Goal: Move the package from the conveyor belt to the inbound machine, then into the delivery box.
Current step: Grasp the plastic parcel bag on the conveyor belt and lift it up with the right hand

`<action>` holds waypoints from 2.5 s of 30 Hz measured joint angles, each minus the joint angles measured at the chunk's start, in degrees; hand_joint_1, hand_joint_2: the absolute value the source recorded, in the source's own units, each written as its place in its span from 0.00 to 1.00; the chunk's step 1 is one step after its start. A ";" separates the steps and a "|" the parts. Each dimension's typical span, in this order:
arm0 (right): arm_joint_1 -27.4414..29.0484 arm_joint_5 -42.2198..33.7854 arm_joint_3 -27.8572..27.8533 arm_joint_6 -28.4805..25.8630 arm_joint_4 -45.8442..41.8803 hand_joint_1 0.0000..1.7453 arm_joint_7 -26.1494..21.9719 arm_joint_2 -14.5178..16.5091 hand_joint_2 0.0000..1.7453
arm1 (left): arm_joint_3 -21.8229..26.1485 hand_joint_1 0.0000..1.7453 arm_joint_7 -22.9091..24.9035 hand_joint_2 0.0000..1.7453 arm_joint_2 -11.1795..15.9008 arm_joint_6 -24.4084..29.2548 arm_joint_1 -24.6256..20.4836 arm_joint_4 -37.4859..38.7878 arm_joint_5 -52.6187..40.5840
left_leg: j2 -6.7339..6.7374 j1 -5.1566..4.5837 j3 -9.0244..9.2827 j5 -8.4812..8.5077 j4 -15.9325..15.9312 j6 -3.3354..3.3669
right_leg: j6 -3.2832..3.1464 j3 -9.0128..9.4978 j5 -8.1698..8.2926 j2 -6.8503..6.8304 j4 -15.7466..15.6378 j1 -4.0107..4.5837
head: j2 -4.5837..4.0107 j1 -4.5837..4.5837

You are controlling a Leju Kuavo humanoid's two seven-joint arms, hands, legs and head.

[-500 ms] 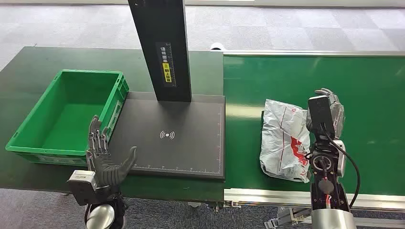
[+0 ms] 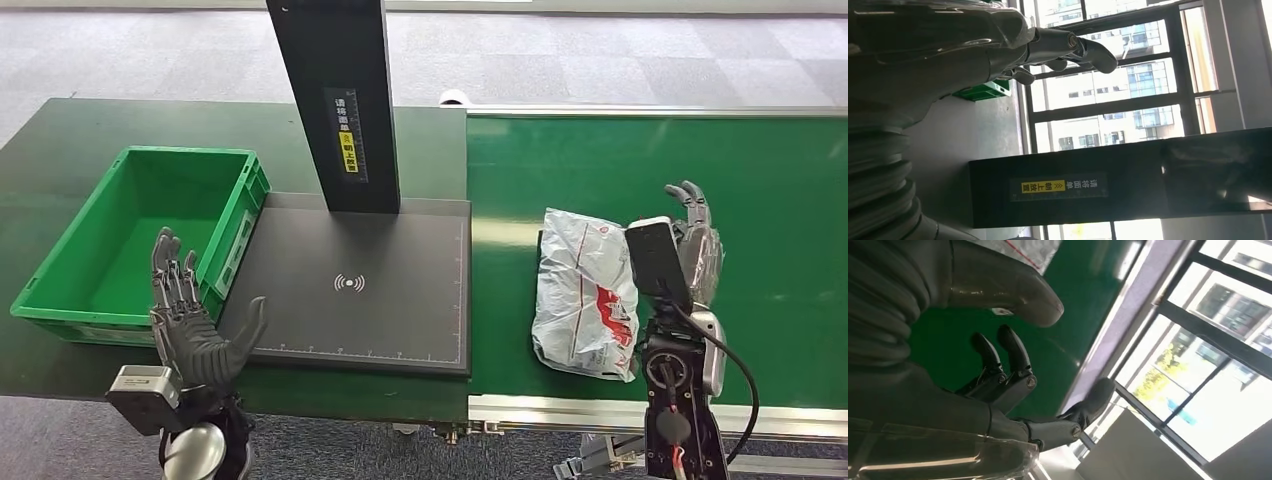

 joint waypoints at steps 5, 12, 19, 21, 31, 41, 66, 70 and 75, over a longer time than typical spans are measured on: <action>-5.13 4.55 -0.03 3.13 14.43 0.00 2.53 -1.13 1.00 | -0.11 0.00 1.14 1.00 -0.25 -1.33 -2.08 1.91 -0.40 | 0.00 -0.03 0.02 0.11 0.03 0.12 | 0.09 0.03 0.15 0.01 0.00 -0.05 | 0.00 0.01; -12.10 5.75 -0.09 3.25 33.53 0.00 1.49 -2.49 1.00 | -0.58 0.00 1.54 1.00 -0.27 -1.72 -3.68 4.52 0.26 | -0.02 -0.02 -0.04 0.13 0.06 0.14 | 0.10 -0.05 0.17 0.02 0.00 -0.05 | -0.01 -0.01; -17.24 7.28 -0.15 3.25 45.82 0.00 2.81 -2.59 1.00 | -0.57 0.00 2.11 1.00 -0.32 -1.93 -4.62 5.20 0.70 | -0.01 -0.01 -0.05 0.12 0.06 0.13 | 0.10 -0.06 0.16 0.03 0.00 -0.04 | -0.01 -0.01; -17.88 7.29 -0.15 3.19 47.65 0.00 2.83 -2.57 1.00 | -0.56 0.00 2.14 1.00 -0.32 -1.92 -4.62 5.23 0.72 | -0.01 -0.02 -0.06 0.12 0.06 0.13 | 0.10 -0.05 0.16 0.03 0.00 -0.04 | -0.01 0.00; -18.69 7.28 -0.16 3.20 51.11 0.00 2.91 -2.57 1.00 | -0.56 0.00 2.15 1.00 -0.33 -1.90 -4.62 5.33 0.75 | 0.00 -0.02 -0.06 0.12 0.06 0.13 | 0.10 -0.05 0.16 0.03 0.00 -0.05 | 0.00 -0.02; -18.48 7.66 -0.55 8.37 54.73 0.00 5.49 -2.55 1.00 | -0.66 0.00 2.25 1.00 -0.34 -2.22 -4.28 5.37 1.26 | 0.00 -0.02 -0.05 0.12 0.06 0.13 | 0.10 -0.07 0.16 0.03 0.00 -0.04 | -0.01 -0.01; -20.55 10.74 -0.44 17.45 58.60 1.00 14.28 -0.79 1.00 | -2.17 0.00 3.12 1.00 -0.52 -3.57 -7.02 8.00 1.97 | 0.16 -0.01 0.47 0.08 0.05 0.11 | 0.09 0.40 0.14 0.11 -0.03 -0.01 | -0.01 0.01; -20.31 10.73 -0.44 16.21 58.60 1.00 13.73 -0.59 1.00 | -2.05 0.00 3.13 1.00 -0.49 -3.49 -6.83 7.62 1.97 | 0.14 -0.01 0.46 0.08 0.05 0.11 | 0.10 0.41 0.14 0.10 -0.03 -0.02 | -0.01 0.01; -19.91 10.22 -0.71 8.20 58.45 1.00 8.94 -0.01 1.00 | -1.68 0.00 3.19 1.00 -0.37 -2.30 -5.67 6.50 1.93 | 0.14 -0.02 0.33 0.09 0.05 0.12 | 0.10 0.37 0.16 0.11 -0.02 -0.04 | -0.01 0.01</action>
